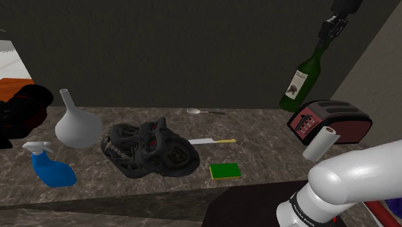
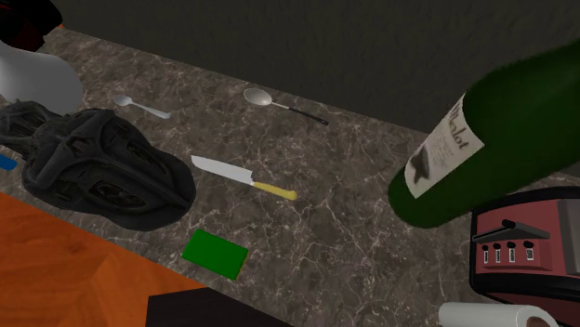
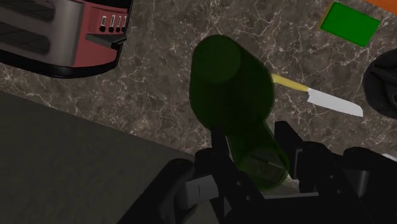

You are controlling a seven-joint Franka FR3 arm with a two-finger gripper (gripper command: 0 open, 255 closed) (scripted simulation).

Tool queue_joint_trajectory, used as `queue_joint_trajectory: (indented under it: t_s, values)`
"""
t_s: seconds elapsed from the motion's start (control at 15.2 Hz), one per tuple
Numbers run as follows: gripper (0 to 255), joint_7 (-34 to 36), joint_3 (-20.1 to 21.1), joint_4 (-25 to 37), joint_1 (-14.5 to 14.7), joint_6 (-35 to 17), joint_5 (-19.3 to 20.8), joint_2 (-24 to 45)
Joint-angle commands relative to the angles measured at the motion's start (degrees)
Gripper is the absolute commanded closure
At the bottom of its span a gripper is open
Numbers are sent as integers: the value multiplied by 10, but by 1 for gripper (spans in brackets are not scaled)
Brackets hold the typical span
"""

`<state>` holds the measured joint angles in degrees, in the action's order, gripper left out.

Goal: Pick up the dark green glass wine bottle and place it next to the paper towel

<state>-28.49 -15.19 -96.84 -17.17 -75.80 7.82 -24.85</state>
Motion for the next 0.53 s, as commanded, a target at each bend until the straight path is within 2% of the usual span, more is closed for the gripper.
queue_joint_trajectory:
  t_s: [0.0, 0.46]
  values:
    - [255, -25, -17, -4, -7, 4, 9, -10]
    - [255, -119, -84, -8, -31, 13, 44, -39]
